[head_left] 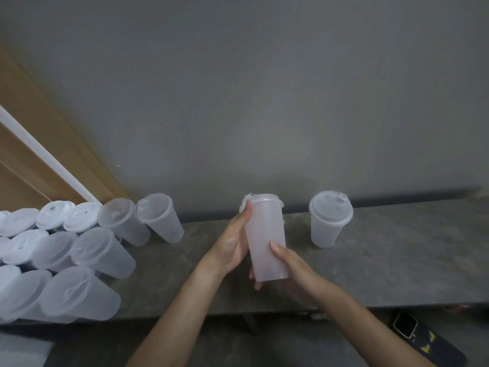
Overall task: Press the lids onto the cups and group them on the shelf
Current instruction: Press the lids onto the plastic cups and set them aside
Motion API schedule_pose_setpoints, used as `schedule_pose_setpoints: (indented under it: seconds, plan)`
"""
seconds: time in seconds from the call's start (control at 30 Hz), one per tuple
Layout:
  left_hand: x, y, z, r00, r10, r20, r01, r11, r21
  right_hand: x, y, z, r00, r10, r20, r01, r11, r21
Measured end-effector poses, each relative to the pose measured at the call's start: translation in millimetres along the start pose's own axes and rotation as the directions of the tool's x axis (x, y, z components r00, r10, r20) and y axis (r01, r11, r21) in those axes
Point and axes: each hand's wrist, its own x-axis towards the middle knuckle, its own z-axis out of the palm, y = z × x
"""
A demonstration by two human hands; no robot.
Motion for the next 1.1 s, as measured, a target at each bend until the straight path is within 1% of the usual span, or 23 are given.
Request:
schedule_pose_setpoints:
  seconds: [0.07, 0.13, 0.17, 0.23, 0.27, 0.3, 0.33, 0.37, 0.4, 0.43, 0.47, 0.5, 0.57, 0.6, 0.63, 0.67, 0.7, 0.77, 0.8, 0.83, 0.9, 1.0, 1.1]
  plan:
    - [1, 0, 2, 1.0, -0.015, 0.013, 0.016, 0.998, -0.067, -3, -5, 7, 0.999, -0.001, 0.047, -0.006, 0.991, 0.134]
    - [1, 4, 9, 0.998, -0.003, -0.061, 0.0, 0.998, -0.06, -4, -10, 16, 1.0, -0.02, 0.006, 0.018, 0.978, 0.206]
    - [2, 7, 12, 0.991, 0.01, -0.136, -0.015, 0.999, -0.037, -5, -11, 21, 0.997, -0.034, -0.062, 0.044, 0.985, 0.17]
    - [6, 8, 11, 0.966, 0.085, -0.246, -0.072, 0.996, 0.061, -5, -9, 29, 0.964, -0.088, -0.251, 0.073, 0.995, -0.071]
    - [7, 7, 10, 0.955, 0.121, -0.269, -0.094, 0.989, 0.111, -6, -8, 30, 0.942, -0.115, -0.316, 0.064, 0.984, -0.168]
    - [7, 8, 9, 0.948, 0.142, -0.285, -0.104, 0.984, 0.143, -7, -7, 30, 0.941, -0.119, -0.317, 0.056, 0.978, -0.199]
    - [7, 9, 9, 0.95, 0.136, -0.28, -0.104, 0.987, 0.126, -9, -8, 31, 0.958, -0.099, -0.268, 0.062, 0.988, -0.143]
    - [6, 10, 8, 0.958, 0.097, -0.269, -0.083, 0.995, 0.06, -10, -11, 31, 0.979, -0.053, -0.196, 0.055, 0.998, 0.005]
    - [5, 13, 8, 0.972, 0.05, -0.228, -0.057, 0.998, -0.024, -13, -15, 32, 0.994, -0.001, -0.108, 0.025, 0.975, 0.221]
    - [3, 17, 8, 0.982, 0.011, -0.189, -0.029, 0.995, -0.096, -16, -20, 33, 0.999, 0.035, -0.032, -0.02, 0.92, 0.39]
    - [1, 20, 8, 0.988, -0.008, -0.155, -0.013, 0.991, -0.133, -18, -22, 32, 0.999, 0.05, 0.01, -0.049, 0.885, 0.463]
    - [1, 22, 8, 0.989, 0.001, -0.145, -0.021, 0.991, -0.133, -17, -23, 33, 0.999, 0.055, 0.002, -0.05, 0.896, 0.441]
    - [3, 23, 8, 0.979, 0.074, -0.19, -0.084, 0.995, -0.045, -14, -20, 34, 0.994, 0.032, -0.103, -0.003, 0.965, 0.262]
    - [3, 25, 9, 0.97, 0.11, -0.216, -0.112, 0.994, 0.006, -13, -19, 34, 0.988, 0.008, -0.151, 0.022, 0.98, 0.196]
    - [3, 26, 10, 0.966, 0.132, -0.223, -0.126, 0.991, 0.041, -14, -18, 33, 0.987, -0.008, -0.162, 0.037, 0.983, 0.18]
    - [2, 26, 10, 0.971, 0.125, -0.203, -0.119, 0.992, 0.042, -16, -20, 34, 0.992, 0.003, -0.13, 0.028, 0.972, 0.234]
    - [1, 25, 10, 0.982, 0.088, -0.167, -0.087, 0.996, 0.011, -19, -24, 36, 0.997, 0.033, -0.068, -0.008, 0.94, 0.34]
    - [-3, 26, 11, 0.996, 0.005, -0.085, -0.01, 0.998, -0.063, -25, -34, 41, 0.997, 0.058, 0.052, -0.077, 0.852, 0.519]
    - [-3, 26, 11, 0.997, -0.019, -0.069, 0.013, 0.996, -0.088, -27, -37, 43, 0.995, 0.053, 0.08, -0.089, 0.832, 0.547]
    - [-1, 26, 10, 0.996, -0.036, -0.086, 0.027, 0.994, -0.102, -27, -37, 44, 0.995, 0.05, 0.09, -0.091, 0.83, 0.55]
    - [3, 25, 11, 0.985, -0.061, -0.158, 0.046, 0.994, -0.096, -27, -40, 46, 0.992, 0.052, 0.111, -0.104, 0.832, 0.544]
    - [6, 21, 12, 0.956, -0.184, -0.228, 0.164, 0.981, -0.105, -29, -51, 52, 0.99, 0.061, 0.125, -0.124, 0.795, 0.593]
    - [5, 17, 15, 0.932, -0.301, -0.204, 0.268, 0.948, -0.171, -29, -60, 57, 0.993, 0.078, 0.091, -0.118, 0.771, 0.626]
